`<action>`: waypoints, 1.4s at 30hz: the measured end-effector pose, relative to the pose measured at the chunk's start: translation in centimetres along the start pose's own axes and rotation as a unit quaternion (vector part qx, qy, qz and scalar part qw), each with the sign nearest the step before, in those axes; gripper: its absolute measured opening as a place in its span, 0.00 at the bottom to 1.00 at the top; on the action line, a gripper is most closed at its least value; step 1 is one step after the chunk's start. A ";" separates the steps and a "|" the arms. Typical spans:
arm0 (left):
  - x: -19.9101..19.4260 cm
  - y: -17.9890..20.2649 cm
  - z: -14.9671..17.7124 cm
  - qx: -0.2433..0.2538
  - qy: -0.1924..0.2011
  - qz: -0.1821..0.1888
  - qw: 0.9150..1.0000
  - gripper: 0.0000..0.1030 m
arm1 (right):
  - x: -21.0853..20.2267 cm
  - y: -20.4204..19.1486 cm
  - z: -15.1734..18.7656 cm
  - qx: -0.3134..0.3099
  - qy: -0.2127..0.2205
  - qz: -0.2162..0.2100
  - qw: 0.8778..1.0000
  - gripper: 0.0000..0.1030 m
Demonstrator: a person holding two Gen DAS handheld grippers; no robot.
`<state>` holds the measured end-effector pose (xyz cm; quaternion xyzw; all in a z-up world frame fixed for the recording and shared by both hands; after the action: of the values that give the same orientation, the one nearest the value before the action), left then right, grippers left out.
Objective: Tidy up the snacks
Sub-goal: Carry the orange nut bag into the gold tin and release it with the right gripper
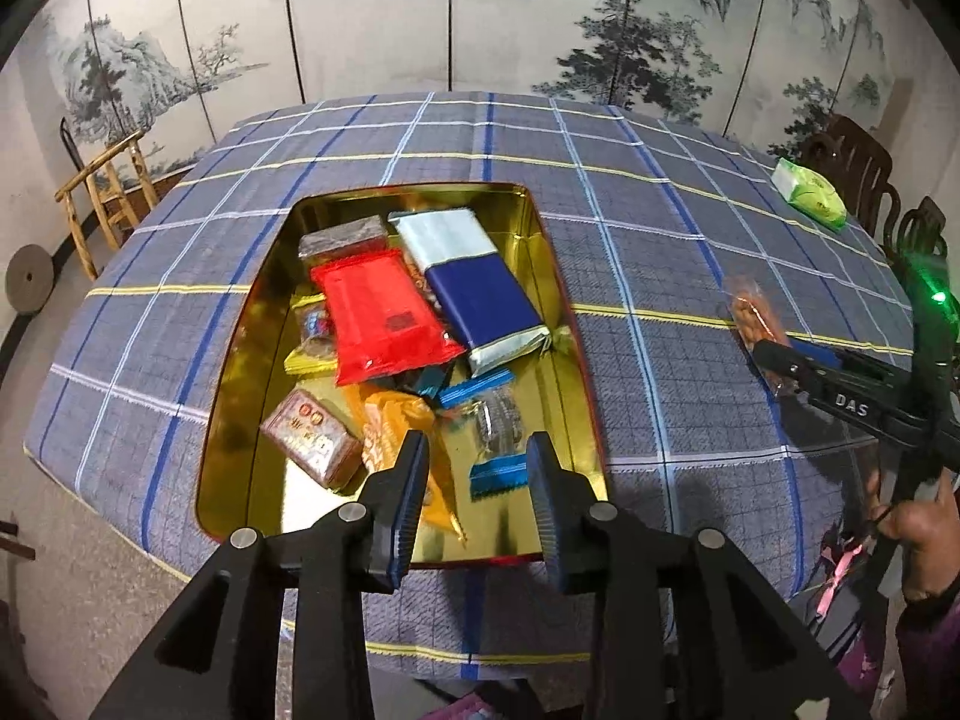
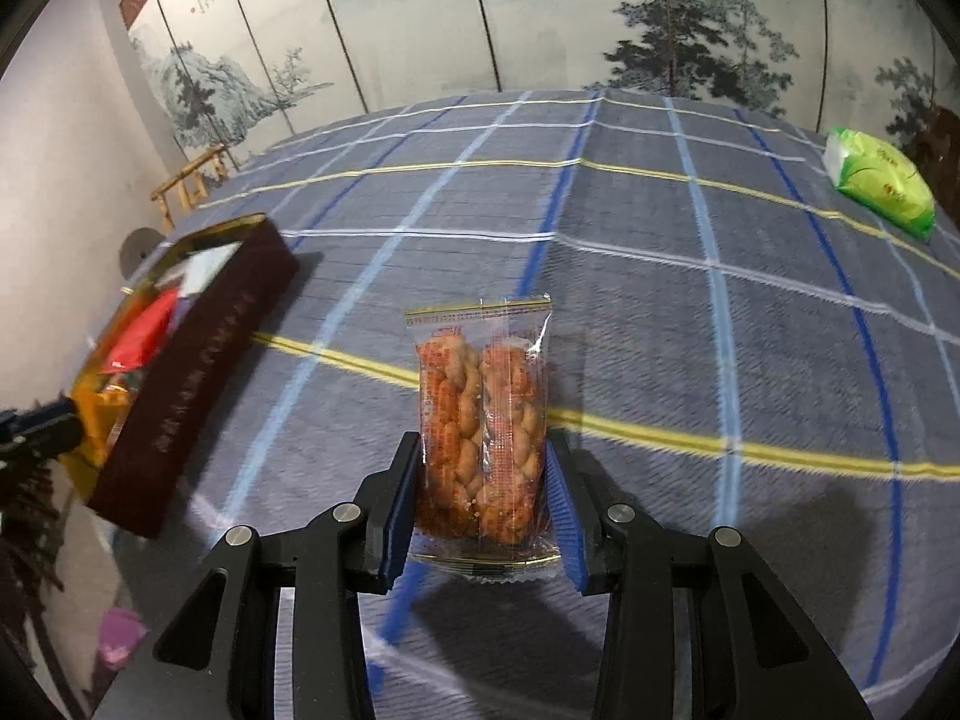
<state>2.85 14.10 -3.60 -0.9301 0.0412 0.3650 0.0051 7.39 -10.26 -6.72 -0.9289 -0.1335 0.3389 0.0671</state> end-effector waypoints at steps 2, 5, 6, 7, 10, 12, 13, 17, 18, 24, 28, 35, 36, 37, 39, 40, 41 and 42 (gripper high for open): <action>-0.1 -0.3 0.1 -0.003 -0.003 -0.005 1.000 0.30 | -0.4 -0.4 -0.1 0.005 0.001 -0.012 1.000 0.40; -0.1 -0.6 0.3 -0.007 -0.004 -0.011 1.000 0.34 | -1.0 -1.2 -0.4 0.009 0.004 -0.030 1.000 0.40; -0.2 -0.8 0.3 -0.008 -0.003 -0.014 1.000 0.38 | -1.3 -1.6 -0.6 0.010 0.006 -0.036 0.999 0.40; -0.4 -1.0 0.4 -0.010 -0.001 -0.017 1.000 0.41 | -1.5 -2.1 -0.9 0.009 0.008 -0.041 0.999 0.40; -1.0 -1.7 0.5 -0.012 0.008 -0.028 0.999 0.52 | -2.2 -3.9 -1.6 0.005 0.011 -0.061 0.998 0.40; -1.5 -2.1 0.5 -0.010 0.016 -0.040 0.999 0.58 | -2.6 -5.6 -2.1 0.002 0.013 -0.078 0.997 0.40; -1.9 -2.5 0.5 -0.009 0.024 -0.048 0.999 0.61 | -2.6 -6.4 -2.5 -0.002 0.014 -0.084 0.996 0.40; -3.0 -3.9 0.6 -0.017 0.041 -0.063 0.997 0.71 | -2.4 -9.8 -3.3 -0.024 0.011 -0.112 0.993 0.40; -3.3 -4.3 0.6 -0.020 0.045 -0.067 0.997 0.71 | -2.1 -10.8 -3.5 -0.030 0.009 -0.119 0.992 0.40; -3.8 -7.0 1.0 -0.045 0.046 -0.083 0.994 0.76 | 0.1 -16.3 -4.7 -0.052 -0.004 -0.151 0.987 0.40; -3.9 -8.1 1.3 -0.051 0.046 -0.092 0.993 0.77 | 2.5 -19.2 -5.1 -0.050 -0.021 -0.165 0.985 0.40; -4.5 -9.5 1.2 -0.062 0.065 -0.114 0.989 0.80 | 6.0 -21.4 -4.4 -0.055 -0.047 -0.152 0.986 0.40; -4.5 -9.6 1.1 -0.062 0.065 -0.115 0.989 0.80 | 6.3 -21.5 -4.4 -0.054 -0.050 -0.152 0.986 0.40; -4.4 -9.7 1.1 -0.061 0.065 -0.118 0.989 0.80 | 6.5 -21.5 -4.3 -0.054 -0.052 -0.150 0.986 0.40; -4.4 -9.8 1.1 -0.061 0.065 -0.122 0.989 0.80 | 7.0 -21.7 -4.3 -0.058 -0.053 -0.140 0.987 0.40; -4.3 -9.8 1.1 -0.061 0.065 -0.121 0.989 0.80 | 7.1 -21.7 -4.3 -0.057 -0.055 -0.139 0.987 0.40; -4.3 -9.9 1.1 -0.061 0.066 -0.121 0.989 0.80 | 7.3 -21.8 -4.3 -0.055 -0.056 -0.139 0.987 0.40; -4.3 -9.9 1.0 -0.061 0.068 -0.123 0.988 0.80 | 7.5 -21.8 -4.3 -0.053 -0.056 -0.136 0.988 0.40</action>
<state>-0.19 24.30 -1.61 -0.9494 -0.0956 0.2990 -0.0100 11.32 12.62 -3.33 -0.8837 -0.2804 0.3707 0.0556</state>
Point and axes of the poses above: each gripper's, at about its wrist camera, not at the fingertips, and x roughly the way its jaws point, y to its right, z to its underside, the point moved 2 cm from there along x, roughly the way its jaws point, and after that the axes turned 13 degrees about y, right-handed, at the moved point
